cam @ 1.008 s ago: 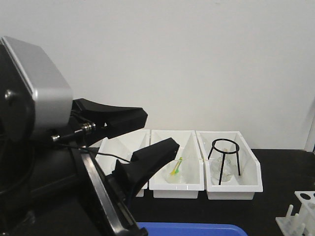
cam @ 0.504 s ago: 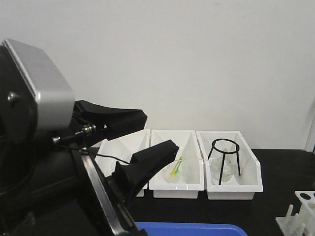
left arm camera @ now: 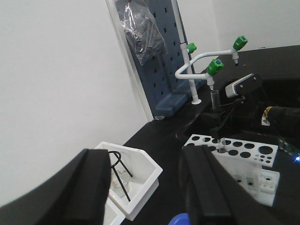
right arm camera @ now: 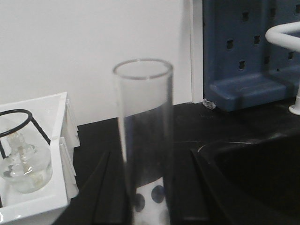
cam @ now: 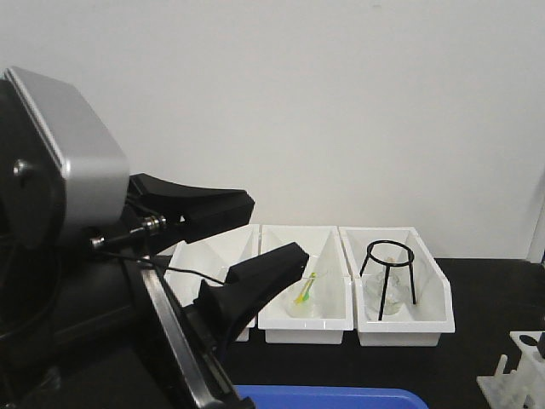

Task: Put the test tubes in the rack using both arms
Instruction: 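Lower the test tube into a rack hole and open the right gripper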

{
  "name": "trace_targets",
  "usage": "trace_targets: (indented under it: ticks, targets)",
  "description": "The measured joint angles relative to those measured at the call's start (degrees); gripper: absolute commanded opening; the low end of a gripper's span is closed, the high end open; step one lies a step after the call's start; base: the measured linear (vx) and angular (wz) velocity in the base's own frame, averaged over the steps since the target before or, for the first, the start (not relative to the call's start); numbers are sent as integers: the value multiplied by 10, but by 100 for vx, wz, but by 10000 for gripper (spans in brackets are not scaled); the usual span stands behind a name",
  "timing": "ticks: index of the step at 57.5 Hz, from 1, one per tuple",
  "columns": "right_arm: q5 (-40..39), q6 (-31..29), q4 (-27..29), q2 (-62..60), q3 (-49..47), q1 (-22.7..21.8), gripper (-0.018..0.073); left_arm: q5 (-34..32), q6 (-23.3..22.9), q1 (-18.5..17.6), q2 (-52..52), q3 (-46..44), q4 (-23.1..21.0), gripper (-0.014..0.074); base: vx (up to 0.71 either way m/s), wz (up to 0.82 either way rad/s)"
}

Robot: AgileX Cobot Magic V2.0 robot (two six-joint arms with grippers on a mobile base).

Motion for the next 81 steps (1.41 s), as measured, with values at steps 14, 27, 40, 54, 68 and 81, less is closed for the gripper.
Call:
trace_targets:
  ticks: [14,27,40,54,68,81]
  targets:
    - [-2,2,0,40,0,0,-6,0,0,0,0,0,0,446,0,0]
    - [-10,3,-1,86,0,0,-6,3,0,0,0,0,0,446,0,0]
    - [-31,3,-22,124,0,0,-6,3,0,0,0,0,0,446,0,0]
    - [-55,3,-28,140,-2,0,-1,2,0,0,0,0,0,446,0,0]
    - [-55,3,-29,140,-2,0,55,-1,0,0,0,0,0,446,0,0]
    - [-55,3,-29,140,-2,0,188,-1,0,0,0,0,0,446,0,0]
